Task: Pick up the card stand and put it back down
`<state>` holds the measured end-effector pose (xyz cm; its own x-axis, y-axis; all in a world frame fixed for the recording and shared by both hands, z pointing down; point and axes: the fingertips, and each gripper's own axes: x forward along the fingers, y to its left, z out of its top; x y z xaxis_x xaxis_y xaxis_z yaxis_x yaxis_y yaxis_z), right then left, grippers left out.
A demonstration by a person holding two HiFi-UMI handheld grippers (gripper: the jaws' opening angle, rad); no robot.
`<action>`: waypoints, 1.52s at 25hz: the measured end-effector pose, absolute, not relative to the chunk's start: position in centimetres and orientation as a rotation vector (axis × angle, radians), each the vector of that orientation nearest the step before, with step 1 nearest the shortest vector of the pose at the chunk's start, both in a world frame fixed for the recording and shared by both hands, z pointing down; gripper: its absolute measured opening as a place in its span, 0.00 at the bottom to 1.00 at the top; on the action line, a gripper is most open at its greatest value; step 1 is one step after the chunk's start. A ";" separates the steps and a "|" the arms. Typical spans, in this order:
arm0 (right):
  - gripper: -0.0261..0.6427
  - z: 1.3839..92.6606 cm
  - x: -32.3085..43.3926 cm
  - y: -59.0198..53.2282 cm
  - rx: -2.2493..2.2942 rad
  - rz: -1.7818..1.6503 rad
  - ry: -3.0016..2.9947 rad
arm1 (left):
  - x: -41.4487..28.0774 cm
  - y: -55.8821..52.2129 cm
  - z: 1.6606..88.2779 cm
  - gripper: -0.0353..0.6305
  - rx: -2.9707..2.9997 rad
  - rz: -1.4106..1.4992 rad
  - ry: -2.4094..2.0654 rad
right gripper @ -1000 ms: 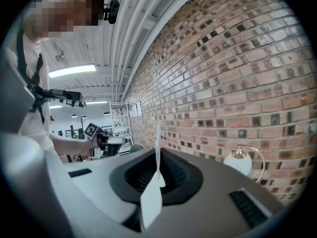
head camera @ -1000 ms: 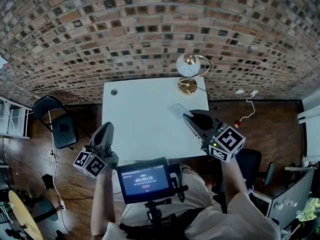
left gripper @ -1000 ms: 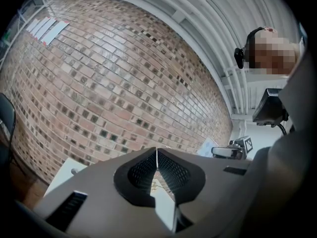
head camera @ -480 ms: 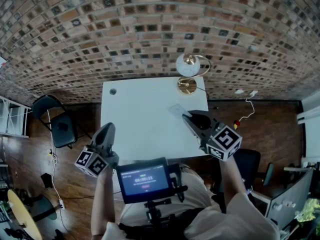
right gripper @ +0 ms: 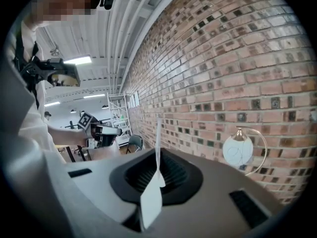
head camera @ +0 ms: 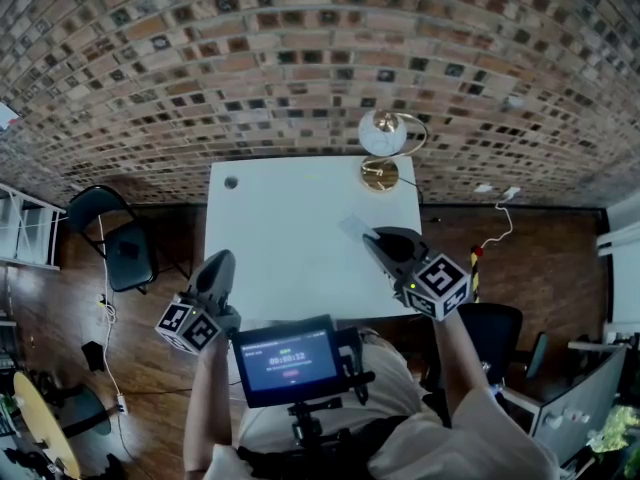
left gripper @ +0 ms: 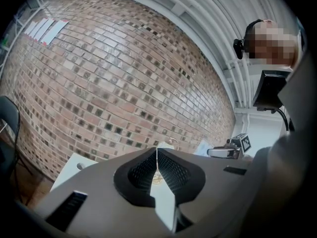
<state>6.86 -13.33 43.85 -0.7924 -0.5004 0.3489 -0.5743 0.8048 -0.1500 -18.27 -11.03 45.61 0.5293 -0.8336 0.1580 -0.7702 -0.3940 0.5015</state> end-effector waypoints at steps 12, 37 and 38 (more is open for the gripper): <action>0.08 47.4 5.9 -14.1 0.798 0.506 -2.710 | -18.6 -10.1 47.5 0.07 2.222 -0.156 -1.297; 0.08 57.2 4.0 -14.6 0.569 0.579 -2.637 | -17.2 -8.9 52.3 0.07 2.188 -0.017 -1.248; 0.08 57.7 3.9 -14.7 0.556 0.584 -2.637 | -17.0 -8.9 52.5 0.07 2.187 -0.012 -1.242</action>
